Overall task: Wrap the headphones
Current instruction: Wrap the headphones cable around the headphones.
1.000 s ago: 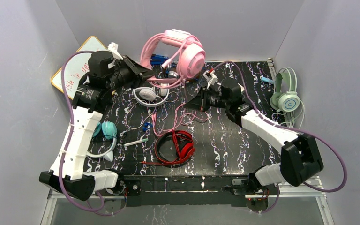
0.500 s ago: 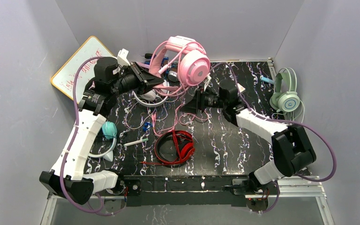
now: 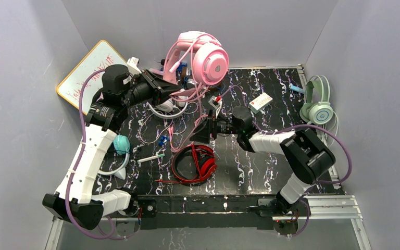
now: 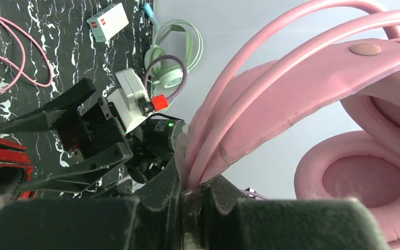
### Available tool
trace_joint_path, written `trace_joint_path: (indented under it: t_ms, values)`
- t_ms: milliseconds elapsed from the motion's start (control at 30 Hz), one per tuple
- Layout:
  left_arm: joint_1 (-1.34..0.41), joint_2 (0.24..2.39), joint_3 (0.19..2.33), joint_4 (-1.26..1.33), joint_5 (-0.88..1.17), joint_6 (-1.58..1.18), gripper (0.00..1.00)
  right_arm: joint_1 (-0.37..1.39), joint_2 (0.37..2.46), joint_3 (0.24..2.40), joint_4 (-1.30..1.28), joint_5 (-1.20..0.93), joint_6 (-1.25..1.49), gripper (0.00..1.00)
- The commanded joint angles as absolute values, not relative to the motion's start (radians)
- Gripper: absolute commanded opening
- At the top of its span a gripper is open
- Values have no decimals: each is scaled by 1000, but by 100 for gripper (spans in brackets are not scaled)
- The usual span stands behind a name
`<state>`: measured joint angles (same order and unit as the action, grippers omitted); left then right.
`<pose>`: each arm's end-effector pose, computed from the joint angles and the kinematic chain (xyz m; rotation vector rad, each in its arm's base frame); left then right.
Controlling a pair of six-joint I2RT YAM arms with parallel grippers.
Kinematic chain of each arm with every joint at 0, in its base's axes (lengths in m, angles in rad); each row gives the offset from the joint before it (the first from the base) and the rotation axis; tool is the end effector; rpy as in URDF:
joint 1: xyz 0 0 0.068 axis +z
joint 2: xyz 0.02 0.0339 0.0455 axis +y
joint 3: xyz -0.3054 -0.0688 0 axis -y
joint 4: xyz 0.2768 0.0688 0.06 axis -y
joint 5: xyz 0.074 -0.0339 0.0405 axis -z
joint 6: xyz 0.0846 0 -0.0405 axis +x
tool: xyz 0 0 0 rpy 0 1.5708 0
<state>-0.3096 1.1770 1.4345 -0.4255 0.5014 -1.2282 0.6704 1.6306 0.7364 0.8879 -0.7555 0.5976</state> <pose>0.2746 -0.1305 0.4993 -0.4858 1.9325 -1.5023 0.2726 0.2902 0.2392 -0.7271 1.6639 1.5345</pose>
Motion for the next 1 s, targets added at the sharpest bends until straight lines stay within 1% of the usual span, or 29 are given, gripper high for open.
trace_joint_path:
  t_ms: [0,67,167,267,367,467,533,600,767,967]
  values:
    - [-311,1140,1486,-369,539,-1286,0,686,1688,743,1145,-742,654,84]
    - [-312,1138,1486,-373,526,-1290,0,713,1707,783,1126,-737,617,89]
    - [-311,1145,1486,-383,522,-1297,0,755,1715,805,1094,-704,545,92]
    - [-311,1152,1493,-386,519,-1303,0,769,1719,769,1171,-691,537,93]
    - [-312,1156,1505,-393,515,-1309,0,779,1716,739,1207,-700,514,98]
    - [-311,1160,1516,-399,518,-1313,0,802,1703,724,1160,-669,439,98]
    - [-311,1160,1524,-400,520,-1316,0,829,1694,718,1124,-598,358,98]
    - [-312,1161,1530,-402,525,-1318,0,852,1703,713,1140,-554,314,98]
    - [-313,1165,1551,-408,529,-1323,0,869,1821,758,1293,-568,320,98]
    - [-312,1167,1563,-413,534,-1331,0,893,1941,846,1296,-516,272,98]
